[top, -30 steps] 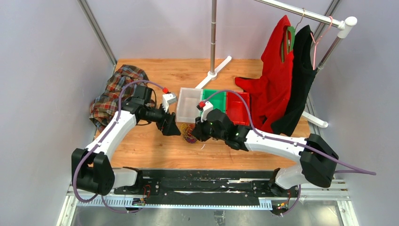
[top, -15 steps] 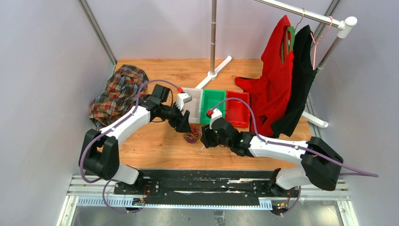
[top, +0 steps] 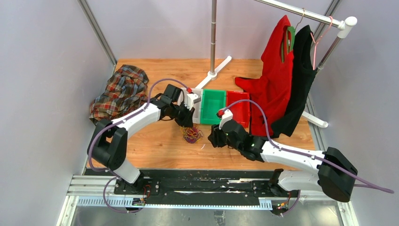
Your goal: Untangle the cables
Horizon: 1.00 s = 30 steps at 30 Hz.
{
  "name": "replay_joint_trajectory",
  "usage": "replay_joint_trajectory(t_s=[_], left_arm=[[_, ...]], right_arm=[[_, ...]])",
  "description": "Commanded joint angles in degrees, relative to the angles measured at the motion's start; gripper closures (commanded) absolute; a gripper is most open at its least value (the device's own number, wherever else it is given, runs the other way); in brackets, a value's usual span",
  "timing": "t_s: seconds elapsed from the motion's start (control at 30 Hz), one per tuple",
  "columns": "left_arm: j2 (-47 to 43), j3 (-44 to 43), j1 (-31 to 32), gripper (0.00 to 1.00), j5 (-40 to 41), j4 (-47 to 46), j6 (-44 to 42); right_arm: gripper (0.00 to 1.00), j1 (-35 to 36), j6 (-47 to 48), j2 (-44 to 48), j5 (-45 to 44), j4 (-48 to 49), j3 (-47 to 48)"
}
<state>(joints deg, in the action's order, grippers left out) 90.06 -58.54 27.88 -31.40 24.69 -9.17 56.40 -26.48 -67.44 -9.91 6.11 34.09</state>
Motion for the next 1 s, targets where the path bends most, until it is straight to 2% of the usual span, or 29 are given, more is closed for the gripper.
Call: replay_joint_trajectory(t_s=[0.0,0.07,0.17,0.23,0.3,0.37,0.4,0.67,0.97], left_arm=[[-2.8,-2.0,0.2,0.92,1.1,2.3,-1.7],[-4.5,-1.6,0.2,0.99,0.7,2.2,-1.3],[-6.5,-3.0,0.2,0.99,-2.1,6.1,-1.6],[-7.9,-4.4,0.2,0.99,-4.3,9.2,-1.6],[-10.0,-5.3,0.1,0.99,-5.5,11.7,-1.5],[-12.5,-5.7,0.2,0.99,-6.2,13.5,-1.6],[-13.9,-5.8,0.2,0.99,-6.5,14.4,-1.6],[-22.6,-7.0,0.2,0.99,-7.2,17.5,0.4],[-24.2,-10.5,0.2,0.99,-5.1,19.9,0.8]], right_arm=[[0.59,-1.1,-0.6,1.7,-1.3,0.7,-0.5],[0.61,-1.2,-0.5,1.6,-1.0,1.1,-0.4],[0.62,-1.3,-0.3,0.8,-0.1,1.7,0.2],[0.59,-1.2,-0.1,0.3,0.6,2.5,1.1],[0.52,-1.2,0.9,0.1,1.4,4.6,2.0],[0.35,-1.2,1.5,0.0,2.5,7.2,3.1],[0.31,-1.2,1.7,-0.1,3.1,8.6,3.8],[0.28,0.1,1.6,-2.7,5.6,15.7,7.1],[0.27,2.1,-0.2,-6.1,6.9,19.3,8.6]])
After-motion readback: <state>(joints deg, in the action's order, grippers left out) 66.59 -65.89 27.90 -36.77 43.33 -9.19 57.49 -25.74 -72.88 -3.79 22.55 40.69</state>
